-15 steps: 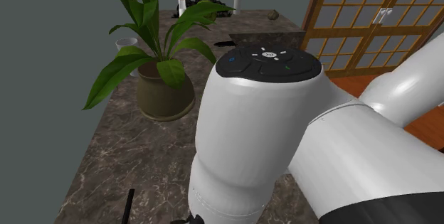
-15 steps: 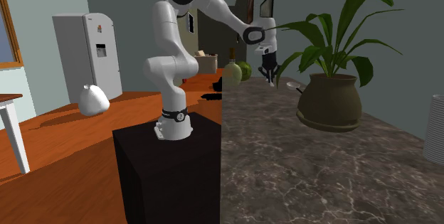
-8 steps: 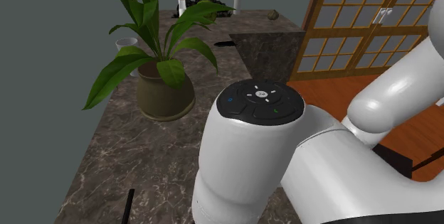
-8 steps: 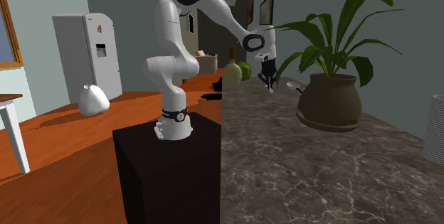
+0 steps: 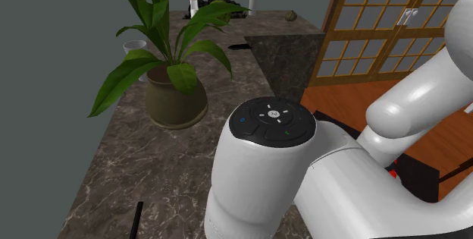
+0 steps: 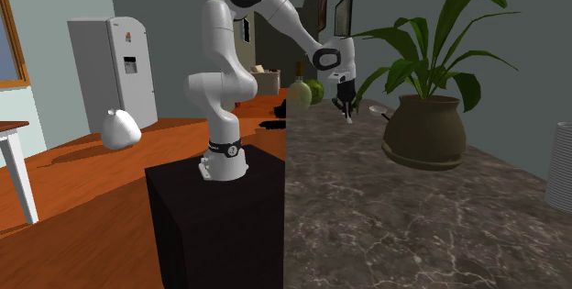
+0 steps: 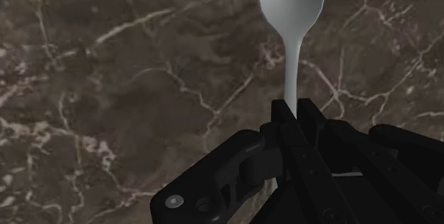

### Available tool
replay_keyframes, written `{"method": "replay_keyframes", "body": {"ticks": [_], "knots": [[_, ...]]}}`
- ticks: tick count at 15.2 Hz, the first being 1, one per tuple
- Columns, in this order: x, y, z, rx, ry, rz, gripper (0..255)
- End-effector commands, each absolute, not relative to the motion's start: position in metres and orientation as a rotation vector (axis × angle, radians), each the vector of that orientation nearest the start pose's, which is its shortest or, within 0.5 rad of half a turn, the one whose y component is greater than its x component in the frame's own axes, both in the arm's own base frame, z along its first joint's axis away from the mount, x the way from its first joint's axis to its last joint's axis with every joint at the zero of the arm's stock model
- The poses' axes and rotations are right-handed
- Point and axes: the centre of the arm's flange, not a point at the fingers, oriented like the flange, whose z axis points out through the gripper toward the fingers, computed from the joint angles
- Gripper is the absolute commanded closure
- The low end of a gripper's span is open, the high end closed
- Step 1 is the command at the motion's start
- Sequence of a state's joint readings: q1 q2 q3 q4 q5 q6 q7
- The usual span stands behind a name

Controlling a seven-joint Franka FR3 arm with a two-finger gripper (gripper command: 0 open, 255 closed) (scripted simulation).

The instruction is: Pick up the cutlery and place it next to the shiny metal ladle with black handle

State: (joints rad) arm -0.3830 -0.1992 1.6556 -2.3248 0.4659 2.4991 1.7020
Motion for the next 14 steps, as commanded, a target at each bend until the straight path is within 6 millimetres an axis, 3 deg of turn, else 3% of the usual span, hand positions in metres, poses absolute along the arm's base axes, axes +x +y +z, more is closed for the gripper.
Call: {"method": "replay_keyframes", "body": {"ticks": [1, 2, 7, 11, 14], "knots": [[0.153, 0.501, 0.347, -2.732, 1.093, 0.141, 255], [0.153, 0.501, 0.347, -2.732, 1.093, 0.141, 0], [0.153, 0.501, 0.347, -2.732, 1.093, 0.141, 0], [0.154, 0.490, 0.396, -2.732, 1.093, 0.141, 0], [0.154, 0.490, 0.396, -2.732, 1.093, 0.141, 0]]}}
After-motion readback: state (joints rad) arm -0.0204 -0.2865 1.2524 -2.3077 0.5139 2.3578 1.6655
